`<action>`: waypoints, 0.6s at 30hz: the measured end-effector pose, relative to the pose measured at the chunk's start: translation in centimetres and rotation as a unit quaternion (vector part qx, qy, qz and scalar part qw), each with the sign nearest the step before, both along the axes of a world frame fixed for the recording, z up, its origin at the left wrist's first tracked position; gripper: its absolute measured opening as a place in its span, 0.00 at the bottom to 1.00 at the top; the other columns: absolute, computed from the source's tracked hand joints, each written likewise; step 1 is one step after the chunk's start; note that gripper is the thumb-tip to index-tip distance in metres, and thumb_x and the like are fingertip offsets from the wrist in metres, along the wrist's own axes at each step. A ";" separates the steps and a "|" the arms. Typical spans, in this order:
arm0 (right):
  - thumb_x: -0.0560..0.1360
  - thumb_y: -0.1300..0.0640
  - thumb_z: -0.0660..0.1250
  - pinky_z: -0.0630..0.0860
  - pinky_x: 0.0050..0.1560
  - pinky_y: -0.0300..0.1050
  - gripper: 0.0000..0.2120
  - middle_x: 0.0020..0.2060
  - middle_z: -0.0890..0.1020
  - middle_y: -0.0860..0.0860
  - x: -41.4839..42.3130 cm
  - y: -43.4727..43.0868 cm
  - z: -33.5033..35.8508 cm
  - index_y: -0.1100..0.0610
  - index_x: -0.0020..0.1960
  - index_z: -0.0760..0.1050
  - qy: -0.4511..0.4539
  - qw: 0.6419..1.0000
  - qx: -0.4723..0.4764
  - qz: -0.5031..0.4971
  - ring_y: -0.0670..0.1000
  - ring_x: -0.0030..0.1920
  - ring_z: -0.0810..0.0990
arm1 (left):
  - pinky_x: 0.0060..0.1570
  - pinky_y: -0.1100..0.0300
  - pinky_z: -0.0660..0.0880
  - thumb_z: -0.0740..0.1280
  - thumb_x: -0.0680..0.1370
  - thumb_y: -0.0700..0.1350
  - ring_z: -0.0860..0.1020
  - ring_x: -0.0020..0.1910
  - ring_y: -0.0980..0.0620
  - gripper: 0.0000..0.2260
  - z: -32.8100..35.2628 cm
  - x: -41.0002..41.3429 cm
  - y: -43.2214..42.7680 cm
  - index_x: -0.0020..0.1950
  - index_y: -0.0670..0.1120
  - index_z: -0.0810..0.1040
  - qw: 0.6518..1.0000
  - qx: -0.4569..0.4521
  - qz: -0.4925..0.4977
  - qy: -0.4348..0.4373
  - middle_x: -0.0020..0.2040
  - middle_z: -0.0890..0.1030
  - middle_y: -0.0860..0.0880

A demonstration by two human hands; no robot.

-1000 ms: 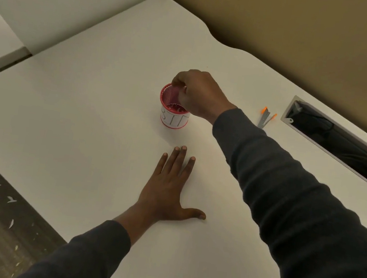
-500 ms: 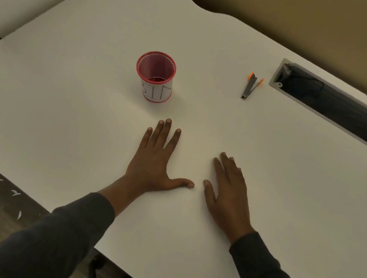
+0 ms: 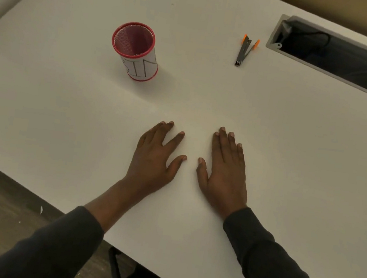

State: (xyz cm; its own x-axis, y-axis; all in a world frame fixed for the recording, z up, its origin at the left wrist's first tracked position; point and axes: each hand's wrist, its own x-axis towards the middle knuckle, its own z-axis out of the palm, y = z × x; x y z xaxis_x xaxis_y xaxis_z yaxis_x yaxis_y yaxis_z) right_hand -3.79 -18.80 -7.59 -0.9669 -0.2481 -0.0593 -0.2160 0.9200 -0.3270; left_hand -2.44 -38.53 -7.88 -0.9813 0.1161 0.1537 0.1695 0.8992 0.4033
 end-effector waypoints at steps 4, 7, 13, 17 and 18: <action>0.81 0.45 0.53 0.50 0.78 0.55 0.32 0.80 0.52 0.54 0.0 0.0 0.1 0.59 0.80 0.51 0.011 1.000 -0.008 -0.003 0.52 0.80 0.47 | 0.59 0.47 0.75 0.69 0.79 0.47 0.77 0.62 0.42 0.14 0.8 -1.1 1.9 0.62 0.44 0.84 0.998 0.043 0.046 0.011 0.62 0.80 0.43; 0.81 0.45 0.53 0.51 0.78 0.56 0.32 0.80 0.53 0.55 0.0 0.0 0.2 0.60 0.80 0.53 0.015 1.000 -0.010 -0.004 0.53 0.80 0.48 | 0.55 0.47 0.75 0.72 0.77 0.42 0.77 0.55 0.43 0.08 1.3 -2.7 2.4 0.56 0.44 0.83 0.994 0.065 0.090 -0.021 0.55 0.79 0.45; 0.81 0.45 0.52 0.51 0.78 0.55 0.32 0.80 0.53 0.55 0.0 0.0 0.2 0.60 0.80 0.53 0.015 1.000 -0.006 -0.003 0.53 0.80 0.47 | 0.49 0.48 0.75 0.74 0.76 0.38 0.76 0.50 0.43 0.04 1.6 -4.5 2.9 0.49 0.42 0.83 0.993 0.051 0.094 -0.044 0.50 0.79 0.44; 0.81 0.46 0.52 0.51 0.78 0.56 0.32 0.80 0.53 0.55 -0.1 0.1 0.2 0.60 0.80 0.53 0.015 1.000 -0.005 -0.004 0.53 0.80 0.48 | 0.48 0.46 0.75 0.72 0.76 0.36 0.76 0.48 0.43 0.02 1.6 -4.8 3.1 0.48 0.42 0.82 0.995 0.027 0.086 -0.051 0.48 0.79 0.44; 0.81 0.46 0.53 0.52 0.78 0.56 0.32 0.80 0.53 0.55 -0.1 0.1 0.2 0.60 0.80 0.54 0.015 1.000 -0.006 -0.004 0.53 0.80 0.48 | 0.47 0.46 0.75 0.72 0.76 0.36 0.76 0.47 0.42 0.02 1.6 -4.9 3.1 0.47 0.42 0.82 0.995 0.017 0.081 -0.050 0.47 0.79 0.44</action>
